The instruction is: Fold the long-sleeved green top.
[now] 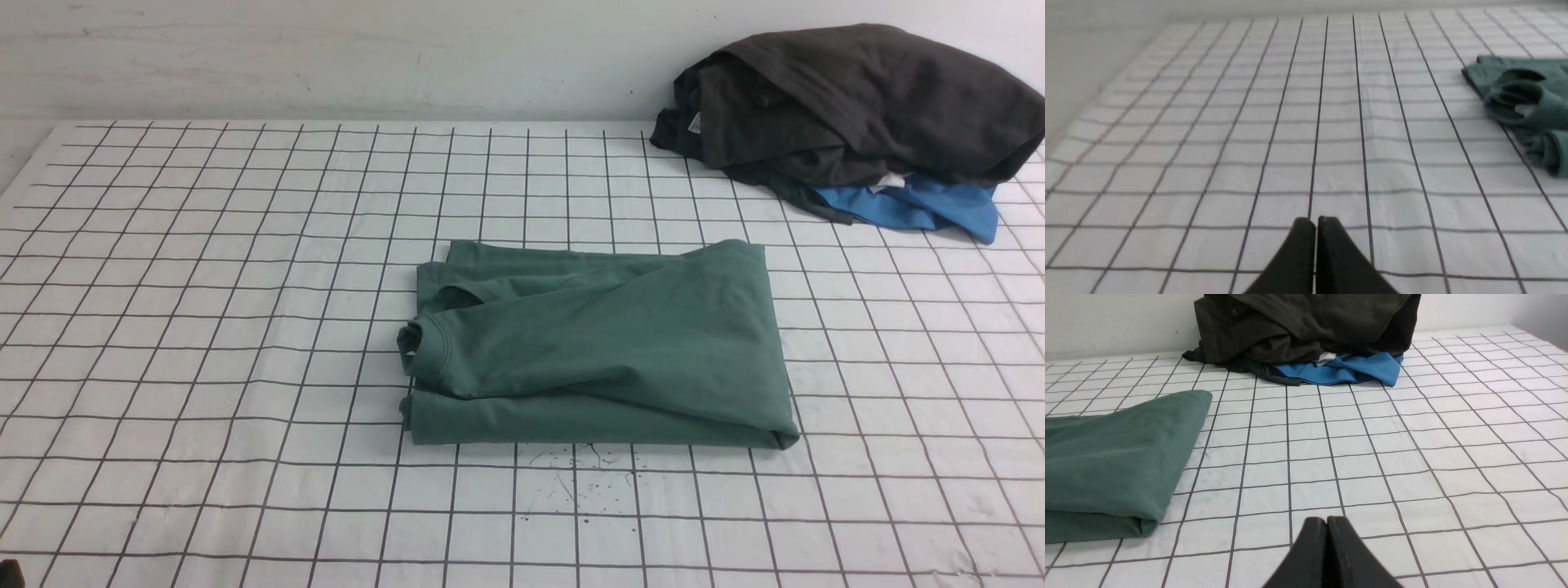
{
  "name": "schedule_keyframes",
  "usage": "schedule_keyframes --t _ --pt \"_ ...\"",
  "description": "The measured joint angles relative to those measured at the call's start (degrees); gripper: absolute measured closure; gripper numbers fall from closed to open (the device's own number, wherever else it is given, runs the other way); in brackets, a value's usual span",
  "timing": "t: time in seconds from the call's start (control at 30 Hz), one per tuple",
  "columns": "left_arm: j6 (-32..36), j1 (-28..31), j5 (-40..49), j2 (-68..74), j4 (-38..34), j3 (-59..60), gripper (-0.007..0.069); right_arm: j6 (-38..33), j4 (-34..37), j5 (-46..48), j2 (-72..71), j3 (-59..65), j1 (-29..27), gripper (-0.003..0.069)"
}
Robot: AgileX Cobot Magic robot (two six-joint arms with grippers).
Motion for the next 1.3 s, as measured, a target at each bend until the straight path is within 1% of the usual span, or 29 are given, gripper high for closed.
schedule_keyframes --t 1.0,1.3 --pt "-0.2 0.0 0.3 0.0 -0.6 0.0 0.0631 0.0 0.0 0.0 0.0 0.0 0.0 0.0673" --pt "-0.2 0.0 0.3 0.0 -0.6 0.0 0.0631 -1.1 0.0 0.0 0.0 0.0 0.0 0.0673"
